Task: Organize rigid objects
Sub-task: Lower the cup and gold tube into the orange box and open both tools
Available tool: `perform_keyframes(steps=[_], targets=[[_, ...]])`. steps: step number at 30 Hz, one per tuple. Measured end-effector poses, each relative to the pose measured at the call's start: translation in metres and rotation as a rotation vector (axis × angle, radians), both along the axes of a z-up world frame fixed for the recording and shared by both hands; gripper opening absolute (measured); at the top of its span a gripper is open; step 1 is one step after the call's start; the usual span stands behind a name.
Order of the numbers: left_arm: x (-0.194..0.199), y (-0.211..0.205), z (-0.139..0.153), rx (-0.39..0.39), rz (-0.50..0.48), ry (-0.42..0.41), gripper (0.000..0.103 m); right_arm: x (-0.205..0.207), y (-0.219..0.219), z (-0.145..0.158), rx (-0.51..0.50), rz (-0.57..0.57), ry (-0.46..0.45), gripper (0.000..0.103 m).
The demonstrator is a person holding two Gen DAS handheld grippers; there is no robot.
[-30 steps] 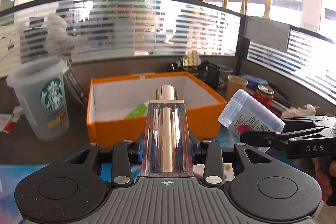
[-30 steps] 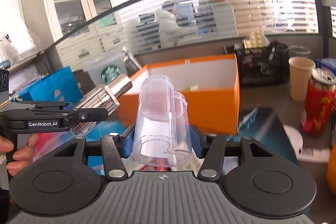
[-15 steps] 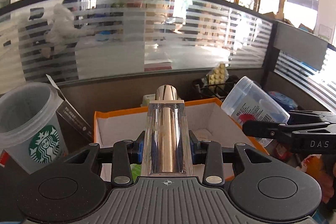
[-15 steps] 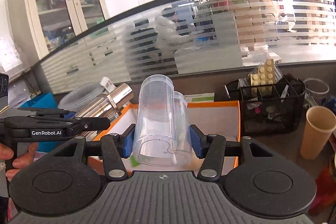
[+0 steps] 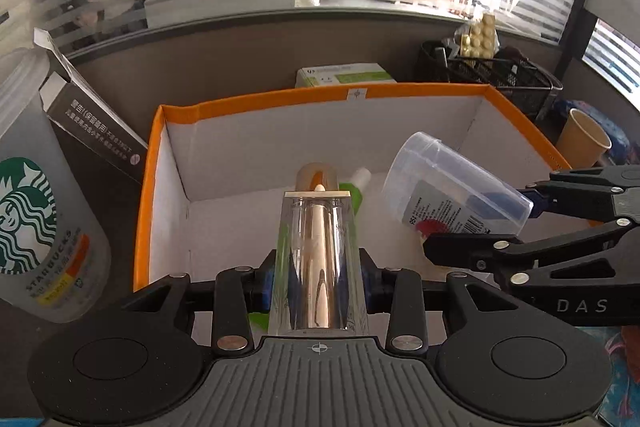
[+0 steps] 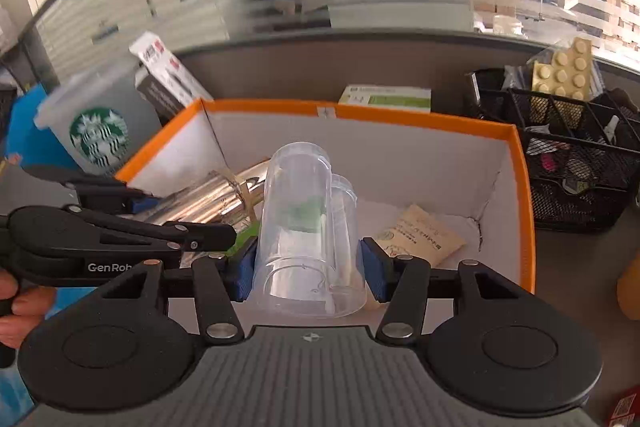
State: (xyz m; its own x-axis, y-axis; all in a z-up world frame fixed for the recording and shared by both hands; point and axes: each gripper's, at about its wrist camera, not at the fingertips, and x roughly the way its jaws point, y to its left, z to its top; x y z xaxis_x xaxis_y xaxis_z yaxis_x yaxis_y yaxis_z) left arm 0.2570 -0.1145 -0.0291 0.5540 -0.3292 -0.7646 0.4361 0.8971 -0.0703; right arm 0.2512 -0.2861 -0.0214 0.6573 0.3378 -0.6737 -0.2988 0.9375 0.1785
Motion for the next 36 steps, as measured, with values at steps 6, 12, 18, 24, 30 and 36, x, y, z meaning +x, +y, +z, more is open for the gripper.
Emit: perform_keyframes(steps=[6,12,18,24,30,36], targets=[[0.005,-0.006,-0.006,0.07,-0.025,0.02,0.035,0.015,0.012,-0.011,-0.093,0.036,0.055,0.05],[0.005,-0.005,-0.011,0.103,-0.029,0.03,0.035,0.019,0.024,-0.013,-0.175,0.076,0.075,0.051],[0.004,-0.006,-0.012,0.117,-0.033,0.032,0.035,0.021,0.032,-0.012,-0.264,0.088,0.097,0.057],[-0.012,-0.001,0.011,0.092,-0.036,-0.039,0.05,0.013,0.022,-0.004,-0.229,0.066,0.104,0.067],[-0.041,0.014,0.06,0.078,-0.004,-0.189,0.081,-0.016,0.017,0.037,-0.212,0.062,0.015,0.079],[-0.093,0.033,0.105,0.013,-0.03,-0.358,0.101,-0.066,0.009,0.082,-0.188,0.055,-0.119,0.087]])
